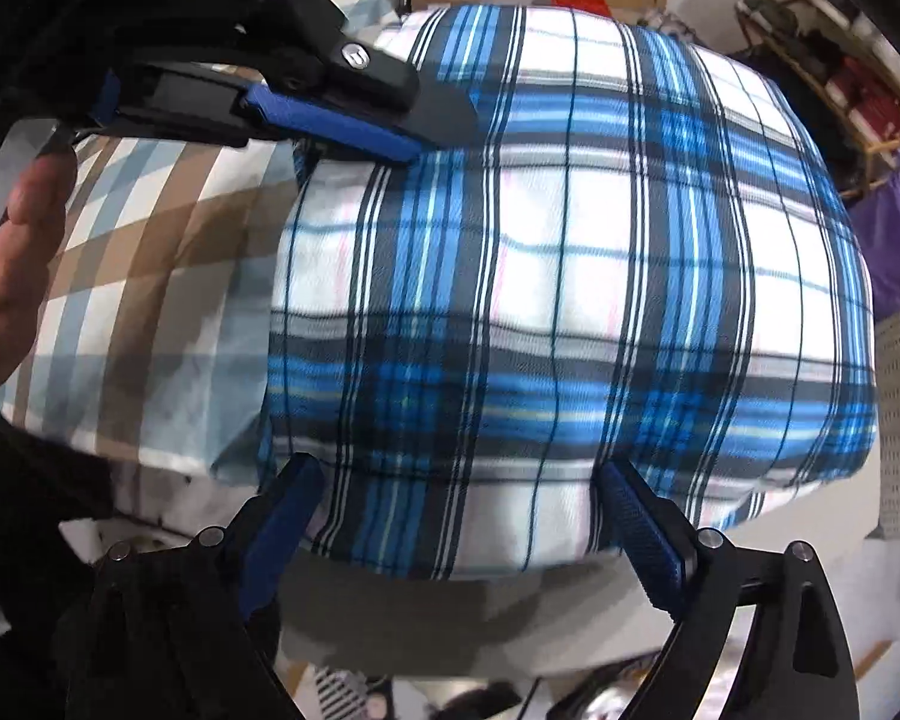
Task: Fold large clothes
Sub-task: 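Lower the shirt bundle onto the ottoman and open both grippers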
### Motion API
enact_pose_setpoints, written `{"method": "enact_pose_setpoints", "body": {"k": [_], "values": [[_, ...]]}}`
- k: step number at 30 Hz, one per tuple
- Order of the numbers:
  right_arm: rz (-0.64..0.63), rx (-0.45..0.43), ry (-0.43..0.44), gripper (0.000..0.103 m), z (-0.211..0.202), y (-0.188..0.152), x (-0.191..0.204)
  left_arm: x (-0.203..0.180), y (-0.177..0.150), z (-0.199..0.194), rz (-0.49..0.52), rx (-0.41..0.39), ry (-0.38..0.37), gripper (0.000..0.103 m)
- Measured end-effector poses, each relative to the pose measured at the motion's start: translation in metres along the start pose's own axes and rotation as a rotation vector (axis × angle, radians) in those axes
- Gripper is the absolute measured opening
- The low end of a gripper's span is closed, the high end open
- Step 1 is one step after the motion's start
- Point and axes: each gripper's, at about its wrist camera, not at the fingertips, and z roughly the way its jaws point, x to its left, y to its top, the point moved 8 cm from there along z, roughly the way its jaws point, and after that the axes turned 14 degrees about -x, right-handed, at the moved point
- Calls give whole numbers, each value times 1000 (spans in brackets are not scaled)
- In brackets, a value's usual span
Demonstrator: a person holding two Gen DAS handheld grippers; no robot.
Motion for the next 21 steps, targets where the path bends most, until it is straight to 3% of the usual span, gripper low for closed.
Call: {"method": "enact_pose_setpoints", "body": {"k": [2, 7, 12, 15, 18, 21], "values": [[21, 4, 32, 93, -9, 3, -3, -6, 7, -6, 16, -27, -10, 20], [140, -142, 70, 93, -36, 21, -29, -10, 31, -14, 15, -110, -20, 20], [143, -35, 25, 94, -2, 14, -39, 21, 26, 10, -82, -99, 7, 20], [75, -40, -13, 101, 5, 8, -32, 26, 21, 14, -59, -121, -1, 20], [53, -46, -51, 103, 5, 7, -28, 26, 18, 13, -53, -128, 38, 19], [89, -33, -38, 102, -3, 9, -30, 18, 16, -5, 32, -132, 116, 20]]}}
